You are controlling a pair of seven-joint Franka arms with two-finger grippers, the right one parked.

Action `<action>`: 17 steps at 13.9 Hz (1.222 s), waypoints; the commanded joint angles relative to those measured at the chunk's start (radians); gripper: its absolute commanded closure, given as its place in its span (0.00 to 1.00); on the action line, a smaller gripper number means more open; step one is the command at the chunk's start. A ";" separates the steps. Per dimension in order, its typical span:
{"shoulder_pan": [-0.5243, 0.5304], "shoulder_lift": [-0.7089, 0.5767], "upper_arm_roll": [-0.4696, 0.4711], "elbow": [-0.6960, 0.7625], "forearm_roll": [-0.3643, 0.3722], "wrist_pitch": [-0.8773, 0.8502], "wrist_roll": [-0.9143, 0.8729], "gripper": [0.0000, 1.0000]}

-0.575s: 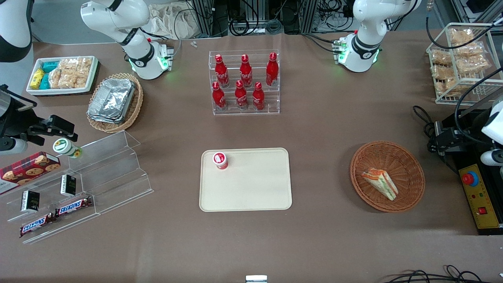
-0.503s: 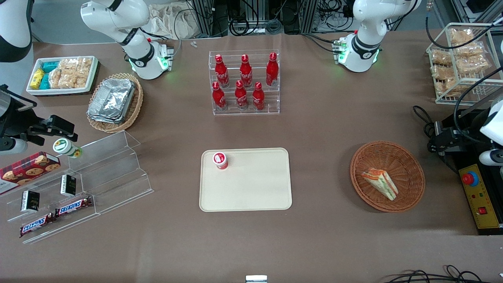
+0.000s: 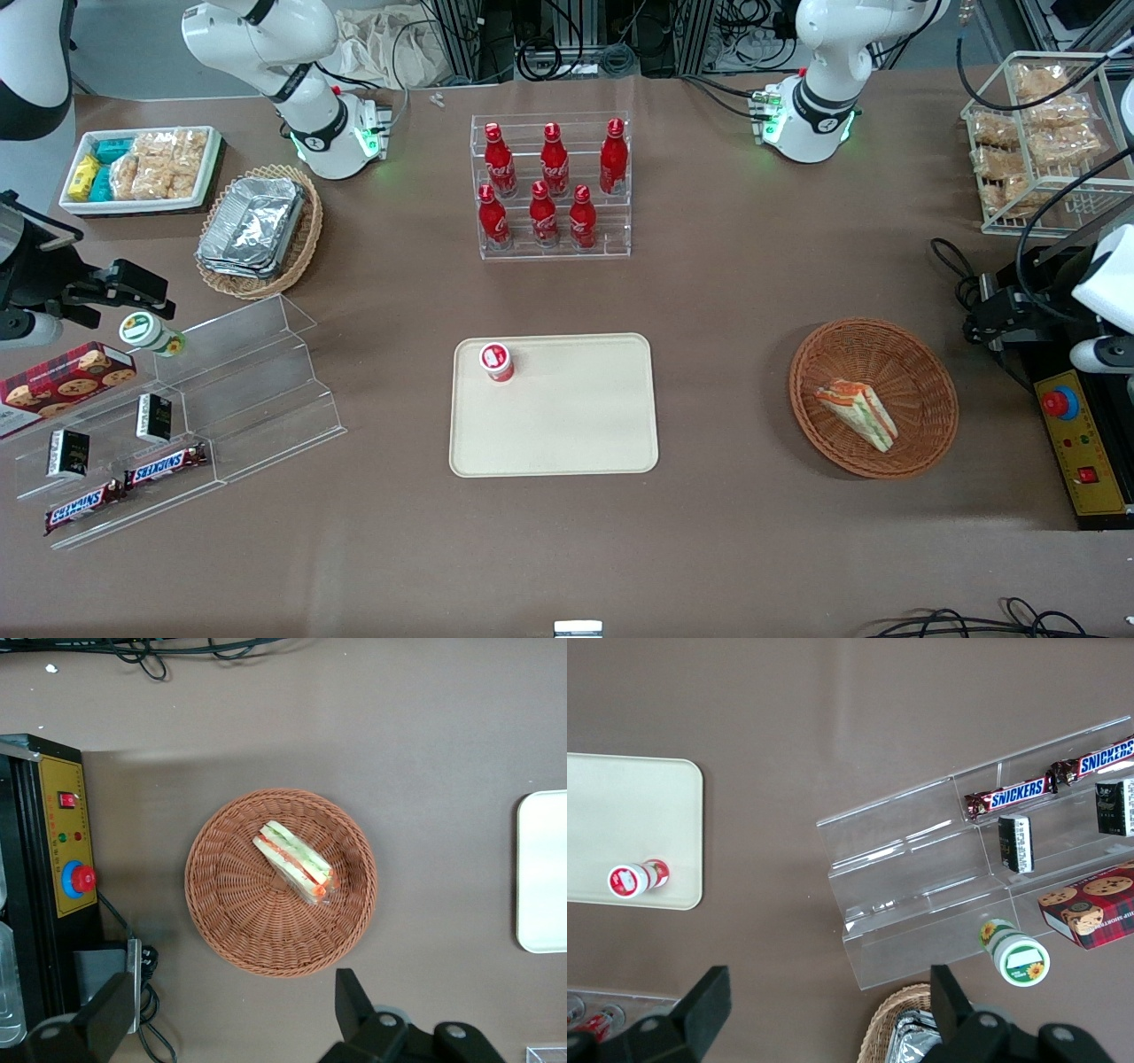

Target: Place sandwich from basket to tray

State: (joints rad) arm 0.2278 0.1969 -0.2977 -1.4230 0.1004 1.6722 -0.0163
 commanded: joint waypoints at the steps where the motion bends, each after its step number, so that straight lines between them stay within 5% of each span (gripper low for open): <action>1: -0.004 0.004 -0.015 -0.005 0.012 -0.012 0.002 0.00; 8: -0.002 0.018 -0.017 -0.023 0.001 -0.009 -0.007 0.00; 17: 0.008 -0.005 -0.018 -0.298 -0.008 0.207 -0.065 0.00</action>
State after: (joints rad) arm 0.2273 0.2153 -0.3154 -1.6556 0.0987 1.8230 -0.0536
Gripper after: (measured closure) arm 0.000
